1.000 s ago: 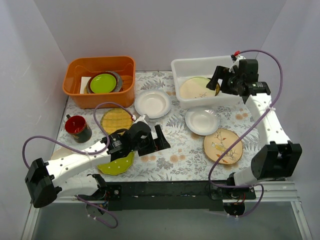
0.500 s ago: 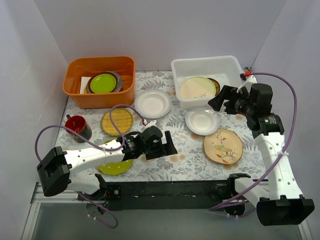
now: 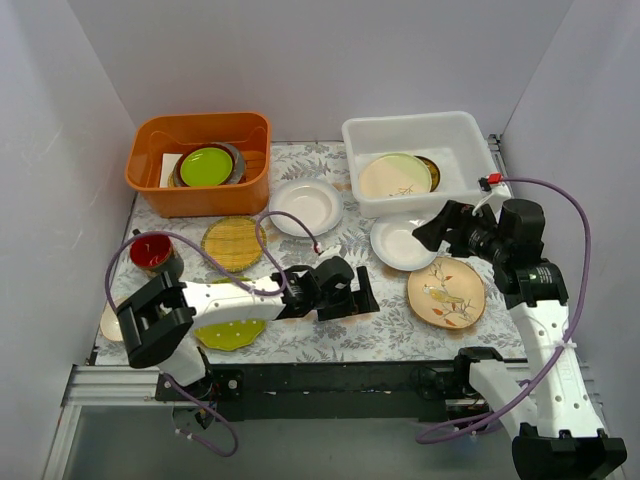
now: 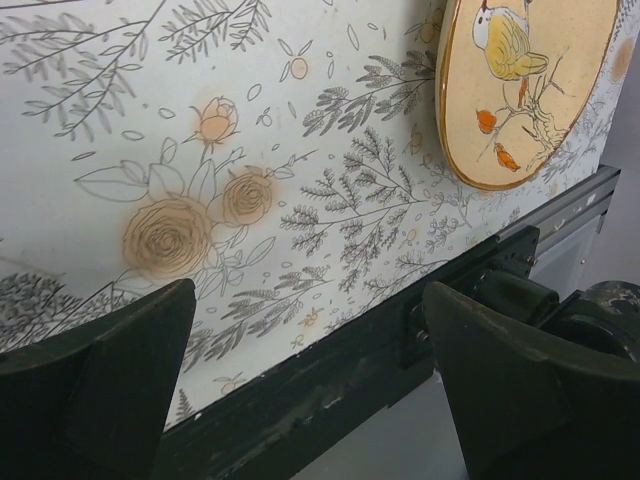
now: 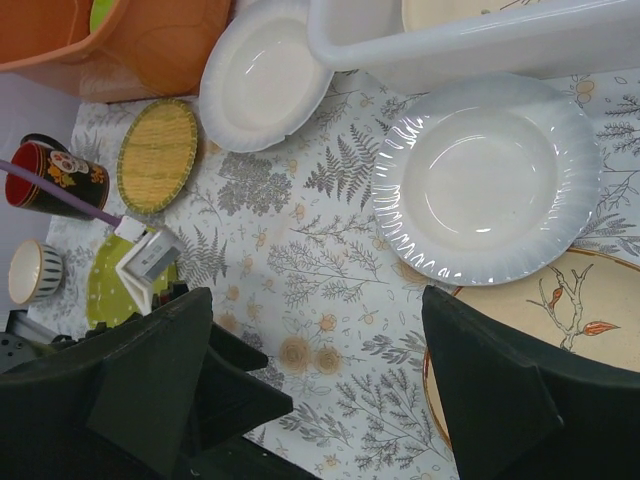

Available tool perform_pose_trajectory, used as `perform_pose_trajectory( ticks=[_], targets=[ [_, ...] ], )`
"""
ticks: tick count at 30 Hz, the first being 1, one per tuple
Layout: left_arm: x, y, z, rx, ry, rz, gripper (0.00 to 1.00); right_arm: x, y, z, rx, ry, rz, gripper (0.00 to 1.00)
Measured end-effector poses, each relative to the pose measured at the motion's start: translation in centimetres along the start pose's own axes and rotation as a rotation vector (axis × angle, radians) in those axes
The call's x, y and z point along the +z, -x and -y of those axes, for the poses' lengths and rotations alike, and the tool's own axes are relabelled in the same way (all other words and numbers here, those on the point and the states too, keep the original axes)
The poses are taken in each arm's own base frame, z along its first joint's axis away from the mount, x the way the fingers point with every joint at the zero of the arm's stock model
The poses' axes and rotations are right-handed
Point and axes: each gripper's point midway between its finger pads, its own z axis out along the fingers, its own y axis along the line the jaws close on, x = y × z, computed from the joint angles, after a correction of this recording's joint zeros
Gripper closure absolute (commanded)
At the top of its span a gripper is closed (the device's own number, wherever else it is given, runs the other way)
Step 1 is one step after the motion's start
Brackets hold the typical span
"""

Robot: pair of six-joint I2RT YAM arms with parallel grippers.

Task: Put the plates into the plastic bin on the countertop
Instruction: Pick up the plate at the center of the board.

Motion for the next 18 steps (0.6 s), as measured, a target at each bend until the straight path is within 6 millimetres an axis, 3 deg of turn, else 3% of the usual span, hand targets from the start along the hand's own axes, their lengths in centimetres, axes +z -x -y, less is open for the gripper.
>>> perform_pose_trajectory(
  ticks=[10,18],
  targets=[
    [3.9,-0.3,3.1,0.013,-0.052,-0.016,0.07,-0.9,-0.7,-0.4,0.008,0.007,0.000,0.08],
    [7.2,-0.9,4.5,0.000,-0.099,-0.034,0.21,-1.3,-1.1,-0.4,0.011,0.007,0.000,0.08]
  ],
)
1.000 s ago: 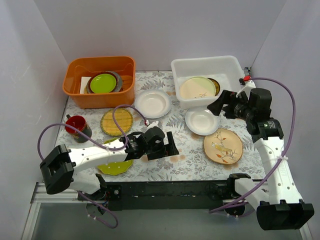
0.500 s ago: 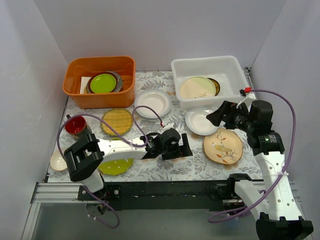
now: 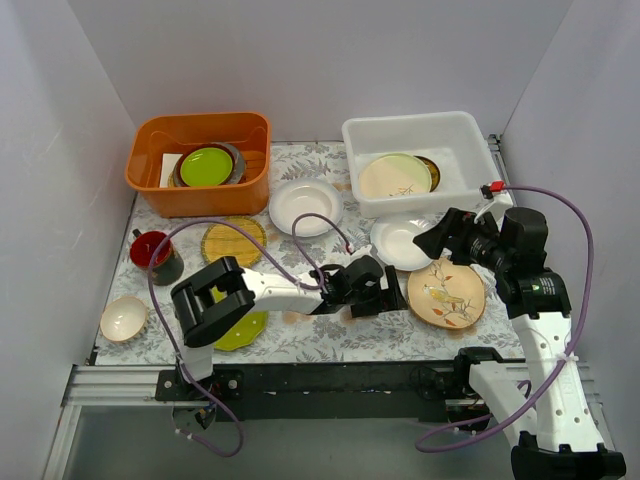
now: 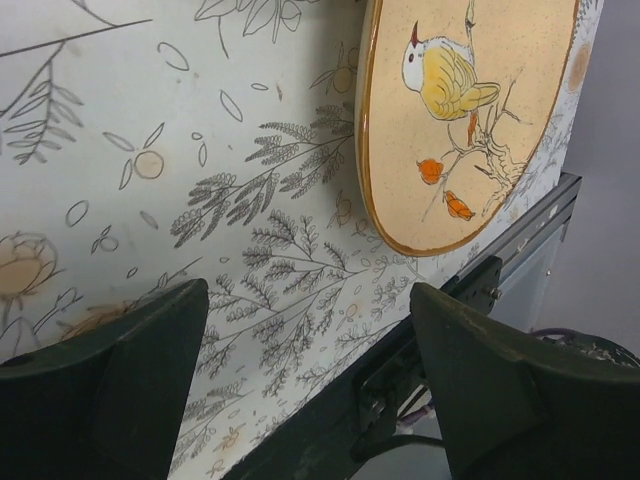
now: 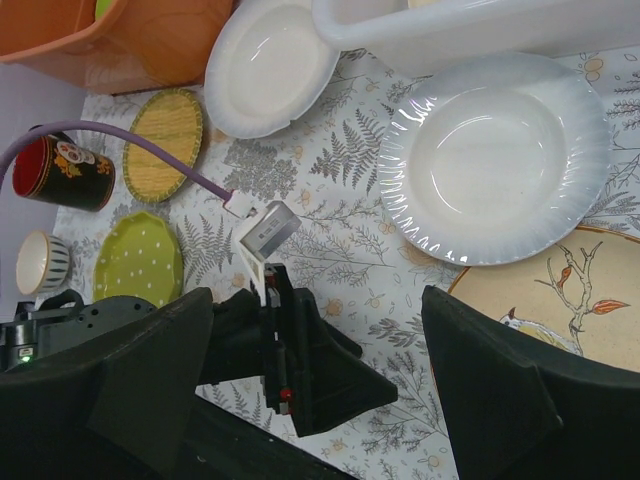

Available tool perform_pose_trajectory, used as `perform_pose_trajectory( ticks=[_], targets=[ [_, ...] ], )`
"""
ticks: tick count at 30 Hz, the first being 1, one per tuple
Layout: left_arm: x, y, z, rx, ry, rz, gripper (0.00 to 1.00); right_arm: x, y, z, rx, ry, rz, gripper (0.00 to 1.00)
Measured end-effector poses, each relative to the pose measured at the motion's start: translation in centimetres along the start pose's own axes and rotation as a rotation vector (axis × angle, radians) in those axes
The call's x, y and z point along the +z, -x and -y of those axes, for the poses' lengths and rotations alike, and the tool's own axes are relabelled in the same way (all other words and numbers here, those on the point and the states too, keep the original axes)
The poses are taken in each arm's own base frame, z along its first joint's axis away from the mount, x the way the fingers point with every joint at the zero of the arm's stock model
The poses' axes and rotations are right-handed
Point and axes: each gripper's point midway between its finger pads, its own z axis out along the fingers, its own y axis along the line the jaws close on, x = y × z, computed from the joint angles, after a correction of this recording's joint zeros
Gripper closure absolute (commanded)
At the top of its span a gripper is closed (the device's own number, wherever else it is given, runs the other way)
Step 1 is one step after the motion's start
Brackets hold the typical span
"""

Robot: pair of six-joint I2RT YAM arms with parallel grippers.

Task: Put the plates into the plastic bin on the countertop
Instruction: Pick up the plate at the center of the board.

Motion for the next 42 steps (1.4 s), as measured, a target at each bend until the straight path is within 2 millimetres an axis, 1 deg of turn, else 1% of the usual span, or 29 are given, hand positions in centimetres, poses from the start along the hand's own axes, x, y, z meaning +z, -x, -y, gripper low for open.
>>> perform_pose_trajectory(
  ticks=[3,4,8,13,21,25,26,30,31,32,34,37,38,41,42],
  targets=[
    [1.4,-0.4,0.4,-0.005,-0.017,-0.018,0.25,-0.1,-0.1,0.0,0.001,0.000,-0.002,0.08],
    [1.9,-0.5,1.0,-0.003,-0.035,-0.023,0.28,-0.1,-0.1,0.0,0.001,-0.001,-0.002,0.08],
    [3.4,-0.9,2.5,0.004,-0.077,-0.035,0.34,-0.2,-0.3,0.0,0.003,-0.003,-0.008,0.08],
    [4.3,-1.2,3.2,-0.002,-0.101,-0.041,0.41,-0.4,-0.5,0.0,0.004,-0.006,-0.013,0.08],
    [5.2,-1.2,3.3,-0.062,-0.127,-0.028,0.52,-0.5,-0.8,0.1,0.008,-0.006,-0.018,0.08],
    [5.9,-1.1,3.7,-0.112,-0.157,-0.021,0.57,-0.3,-1.6,0.3,0.020,-0.005,-0.037,0.09],
    [6.1,-1.1,3.8,-0.123,-0.168,-0.020,0.59,-0.2,-1.8,0.4,0.024,-0.006,-0.043,0.09],
    [6.6,-1.2,3.8,-0.151,-0.177,-0.018,0.74,-0.2,-1.9,0.4,0.027,-0.003,-0.046,0.09],
    [6.7,-1.2,3.6,-0.156,-0.175,-0.018,0.81,-0.2,-1.9,0.4,0.027,-0.002,-0.046,0.09],
    [6.8,-1.3,3.6,-0.160,-0.174,-0.018,0.84,-0.2,-1.9,0.4,0.027,-0.002,-0.047,0.09],
    [6.9,-1.4,3.2,-0.167,-0.161,-0.018,0.89,-0.2,-1.9,0.4,0.026,-0.001,-0.045,0.09],
    [7.0,-1.2,3.2,-0.187,-0.160,-0.013,0.92,-0.3,-1.9,0.3,0.025,0.000,-0.043,0.09],
    [7.0,-1.3,3.1,-0.193,-0.160,-0.013,0.95,-0.3,-1.9,0.3,0.025,0.001,-0.043,0.09],
    [6.9,-1.3,3.0,-0.202,-0.167,-0.011,1.00,-0.3,-2.0,0.3,0.026,0.003,-0.045,0.09],
    [6.8,-1.3,3.0,-0.205,-0.169,-0.011,1.00,-0.3,-2.0,0.3,0.026,0.002,-0.045,0.09]
  ],
)
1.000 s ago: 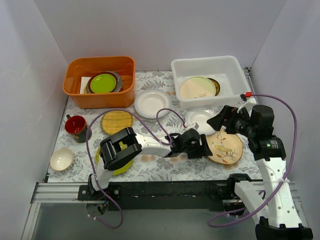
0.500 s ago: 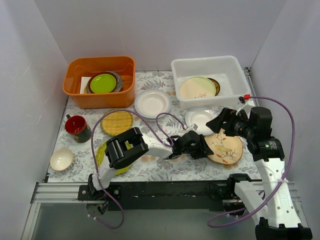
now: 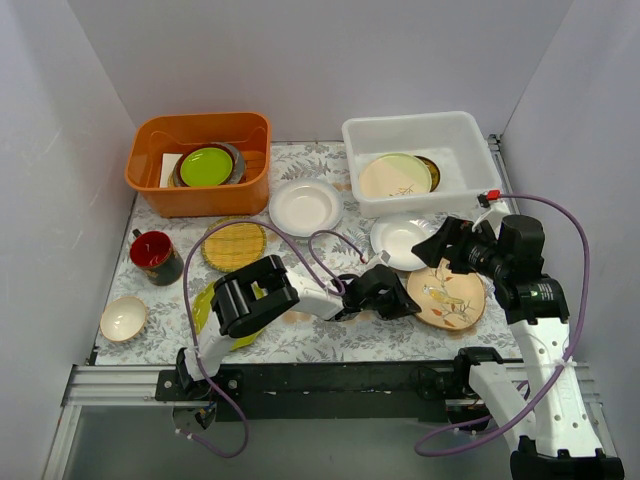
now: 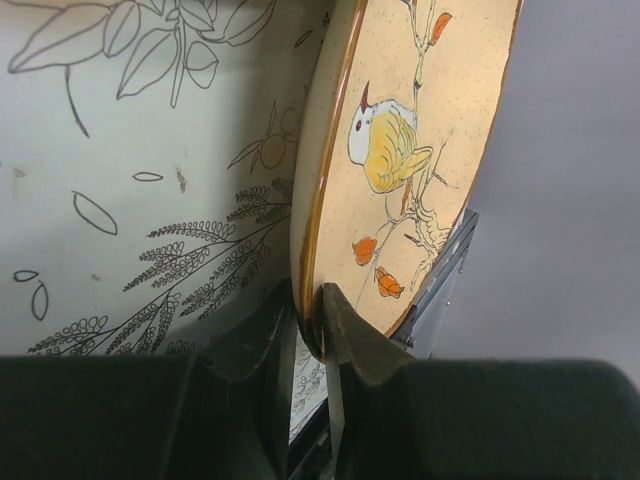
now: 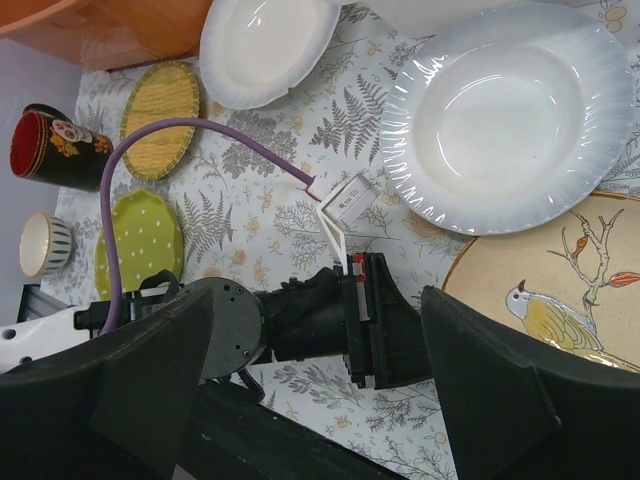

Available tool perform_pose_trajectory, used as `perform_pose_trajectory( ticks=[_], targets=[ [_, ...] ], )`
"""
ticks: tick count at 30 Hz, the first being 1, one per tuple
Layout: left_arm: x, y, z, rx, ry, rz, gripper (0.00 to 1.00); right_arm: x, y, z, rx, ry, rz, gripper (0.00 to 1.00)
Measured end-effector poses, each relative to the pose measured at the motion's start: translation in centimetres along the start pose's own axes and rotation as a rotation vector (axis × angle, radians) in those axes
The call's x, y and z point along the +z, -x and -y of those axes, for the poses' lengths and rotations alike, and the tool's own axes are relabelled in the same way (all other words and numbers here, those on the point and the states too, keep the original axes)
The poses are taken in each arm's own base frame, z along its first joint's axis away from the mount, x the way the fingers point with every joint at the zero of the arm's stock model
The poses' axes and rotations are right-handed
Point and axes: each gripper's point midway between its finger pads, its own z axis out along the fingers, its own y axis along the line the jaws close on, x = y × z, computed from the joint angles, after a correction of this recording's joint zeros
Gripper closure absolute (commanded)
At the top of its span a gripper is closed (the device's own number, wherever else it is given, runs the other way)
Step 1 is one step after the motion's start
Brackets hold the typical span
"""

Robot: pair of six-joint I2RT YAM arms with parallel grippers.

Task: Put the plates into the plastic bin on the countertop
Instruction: Pick up the plate at the center of the board.

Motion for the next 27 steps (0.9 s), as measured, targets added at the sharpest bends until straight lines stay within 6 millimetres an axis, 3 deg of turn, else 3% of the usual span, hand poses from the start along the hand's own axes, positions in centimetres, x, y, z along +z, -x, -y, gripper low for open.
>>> perform_pose_trajectory(
  ticks=[17,27],
  targets=[
    [-1.6,-1.7,-0.7,-0.011,0.006,-0.026,1.00,0.0,-0.2,0.1,0.007,-0.001,-0.003,0.09],
    [-6.3,-4.7,-3.1,0.023,0.074,-0.059,1.00,0.0,-0.4,0.1,0.016,0.001,-0.004,0.09]
  ],
)
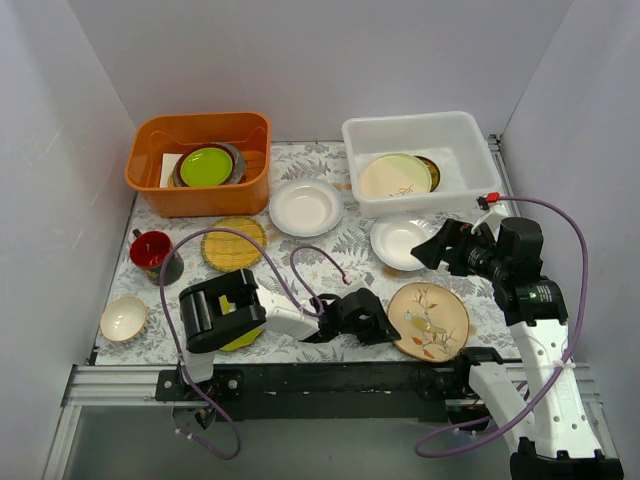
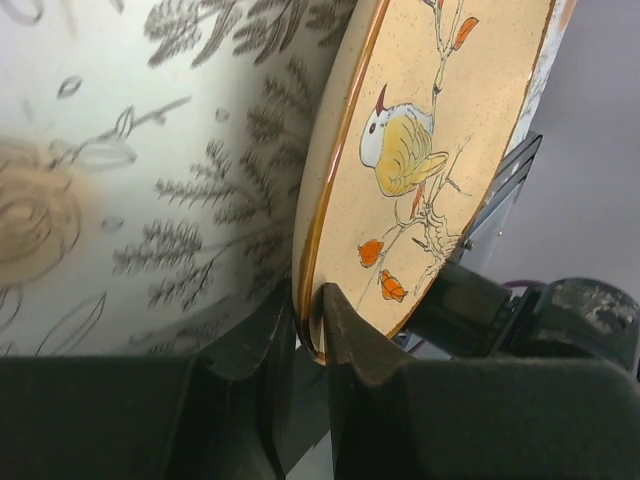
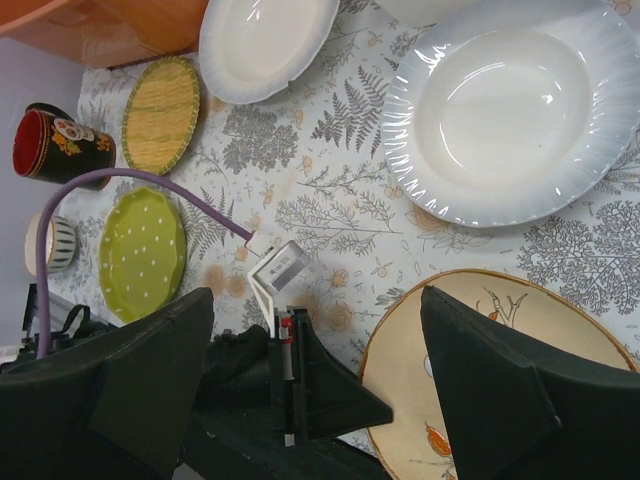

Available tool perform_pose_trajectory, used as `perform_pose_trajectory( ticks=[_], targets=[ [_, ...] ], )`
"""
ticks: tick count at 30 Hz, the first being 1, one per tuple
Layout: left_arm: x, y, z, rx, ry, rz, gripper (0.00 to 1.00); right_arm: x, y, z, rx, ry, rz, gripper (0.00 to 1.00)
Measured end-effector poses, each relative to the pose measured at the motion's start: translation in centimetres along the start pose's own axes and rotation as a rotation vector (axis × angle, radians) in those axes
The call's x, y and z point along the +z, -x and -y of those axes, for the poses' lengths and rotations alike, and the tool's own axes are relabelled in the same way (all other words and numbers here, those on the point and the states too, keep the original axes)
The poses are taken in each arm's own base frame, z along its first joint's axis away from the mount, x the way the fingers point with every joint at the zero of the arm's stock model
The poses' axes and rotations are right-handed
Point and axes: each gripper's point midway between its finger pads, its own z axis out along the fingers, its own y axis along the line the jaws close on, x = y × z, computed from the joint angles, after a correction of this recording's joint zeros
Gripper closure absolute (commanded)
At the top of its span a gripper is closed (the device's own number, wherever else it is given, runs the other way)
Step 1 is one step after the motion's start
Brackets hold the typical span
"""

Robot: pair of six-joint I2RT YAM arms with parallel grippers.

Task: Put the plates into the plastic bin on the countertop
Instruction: Pick up the plate at the center of the board.

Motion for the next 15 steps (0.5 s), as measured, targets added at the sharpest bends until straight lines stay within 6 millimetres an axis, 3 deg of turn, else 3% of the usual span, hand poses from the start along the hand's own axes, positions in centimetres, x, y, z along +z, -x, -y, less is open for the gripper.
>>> perform_pose_trajectory(
  ticks=[6,15],
  targets=[
    [-2.5,-0.6,-0.6,0.024,0.023,0.026,1.00,0.3,-1.0,0.4,0.019,0.001,-0.027,0.09],
    [-5.8,0.6,-0.4,0.042,0.033,0.105,1.00,0.5,-1.2,0.4,0.020,0.008,-0.031,0.09]
  ],
)
